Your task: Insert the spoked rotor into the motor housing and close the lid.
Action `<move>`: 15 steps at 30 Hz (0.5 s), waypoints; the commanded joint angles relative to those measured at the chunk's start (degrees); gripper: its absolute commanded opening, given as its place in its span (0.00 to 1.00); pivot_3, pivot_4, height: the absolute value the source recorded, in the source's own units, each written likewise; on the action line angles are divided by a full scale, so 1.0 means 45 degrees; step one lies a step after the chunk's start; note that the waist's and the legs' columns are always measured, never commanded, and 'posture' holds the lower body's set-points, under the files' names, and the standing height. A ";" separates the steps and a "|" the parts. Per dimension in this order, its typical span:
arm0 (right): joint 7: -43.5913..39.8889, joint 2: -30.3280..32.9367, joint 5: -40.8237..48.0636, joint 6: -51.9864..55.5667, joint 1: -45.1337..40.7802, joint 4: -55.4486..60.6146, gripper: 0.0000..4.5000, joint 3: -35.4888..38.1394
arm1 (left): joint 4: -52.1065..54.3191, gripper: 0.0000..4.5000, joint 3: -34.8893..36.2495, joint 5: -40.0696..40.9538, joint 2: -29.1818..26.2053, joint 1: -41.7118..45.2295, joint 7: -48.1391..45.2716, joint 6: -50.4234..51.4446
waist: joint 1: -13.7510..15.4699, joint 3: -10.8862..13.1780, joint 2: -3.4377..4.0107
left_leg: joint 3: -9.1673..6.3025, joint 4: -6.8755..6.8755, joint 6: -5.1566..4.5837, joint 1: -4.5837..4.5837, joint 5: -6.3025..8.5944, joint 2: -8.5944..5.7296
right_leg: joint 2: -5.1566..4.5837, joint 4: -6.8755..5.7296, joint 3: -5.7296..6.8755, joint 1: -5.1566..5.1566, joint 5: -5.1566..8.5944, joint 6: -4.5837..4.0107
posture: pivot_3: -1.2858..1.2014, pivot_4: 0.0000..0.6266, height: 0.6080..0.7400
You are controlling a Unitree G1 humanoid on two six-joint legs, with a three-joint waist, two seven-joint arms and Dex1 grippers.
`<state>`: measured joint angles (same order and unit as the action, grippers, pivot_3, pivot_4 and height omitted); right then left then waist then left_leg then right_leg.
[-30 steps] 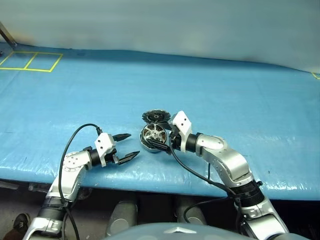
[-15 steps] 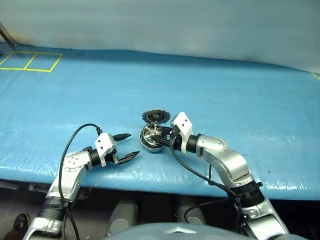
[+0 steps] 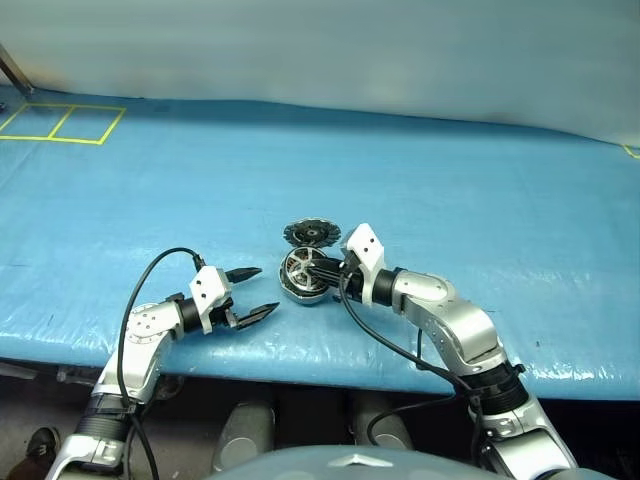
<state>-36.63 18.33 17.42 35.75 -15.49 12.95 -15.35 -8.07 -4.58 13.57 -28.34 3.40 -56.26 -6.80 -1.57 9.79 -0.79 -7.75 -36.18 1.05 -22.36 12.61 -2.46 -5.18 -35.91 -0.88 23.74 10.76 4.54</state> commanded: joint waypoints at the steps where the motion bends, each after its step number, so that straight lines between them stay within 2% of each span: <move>1: -0.0035 0.0106 0.0052 0.0091 -0.0174 0.0768 0.08 0.0037 | -0.0018 0.89 0.0161 -0.0041 -0.0092 0.0035 0.0047 -0.0255 | 0.0003 0.0000 0.0000 | 0.0000 0.0000 0.0000 -0.0001 0.0000 0.0000 | 0.0000 0.0000 0.0000 0.0000 0.0000 0.0000 | 0.52 0.24 1.00; 15: 0.0029 0.0470 -0.0627 0.0096 -0.0639 0.1305 0.08 -0.0539 | -0.0040 0.89 0.0150 -0.0040 -0.0086 0.0038 0.0057 -0.0211 | 0.0004 0.0001 0.0000 | -0.0001 0.0001 0.0000 -0.0006 0.0000 -0.0001 | -0.0001 0.0004 0.0001 0.0005 0.0001 -0.0002 | 0.52 0.24 1.00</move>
<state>-36.38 20.36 14.65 36.84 -17.25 16.92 -17.83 -8.32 -4.59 13.56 -28.34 3.40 -56.25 -6.80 -1.56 9.79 -0.79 -7.76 -36.17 1.05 -22.38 12.61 -2.46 -5.19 -35.89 -0.88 23.76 10.77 4.53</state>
